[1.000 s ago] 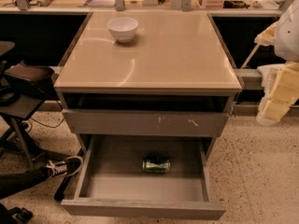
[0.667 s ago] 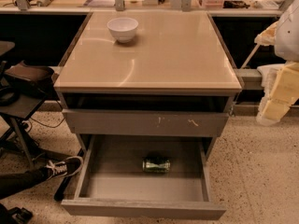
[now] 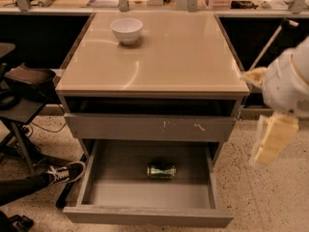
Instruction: Pick green can from middle drawer and place on counter
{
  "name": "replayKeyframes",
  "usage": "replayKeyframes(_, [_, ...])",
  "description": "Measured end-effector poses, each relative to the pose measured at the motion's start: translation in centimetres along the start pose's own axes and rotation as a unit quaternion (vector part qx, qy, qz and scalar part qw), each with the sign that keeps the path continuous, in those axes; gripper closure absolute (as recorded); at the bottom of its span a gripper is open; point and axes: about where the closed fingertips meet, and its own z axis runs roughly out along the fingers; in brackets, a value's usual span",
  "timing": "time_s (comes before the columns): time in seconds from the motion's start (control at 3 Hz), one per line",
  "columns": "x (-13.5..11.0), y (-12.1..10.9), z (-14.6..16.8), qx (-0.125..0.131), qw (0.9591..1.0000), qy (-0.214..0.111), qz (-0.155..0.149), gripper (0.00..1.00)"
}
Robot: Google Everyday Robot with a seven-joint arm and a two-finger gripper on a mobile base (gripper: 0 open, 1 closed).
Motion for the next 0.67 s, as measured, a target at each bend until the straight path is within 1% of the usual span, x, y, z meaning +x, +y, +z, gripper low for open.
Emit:
replayKeyframes(0.33, [-1.3, 4.4, 7.2, -0.031, 0.995, -0.092, -0.021, 0.0])
replayKeyframes(0.67, [-3.6, 8.9, 17.1, -0.082, 0.9833, -0.16, -0.027, 0.0])
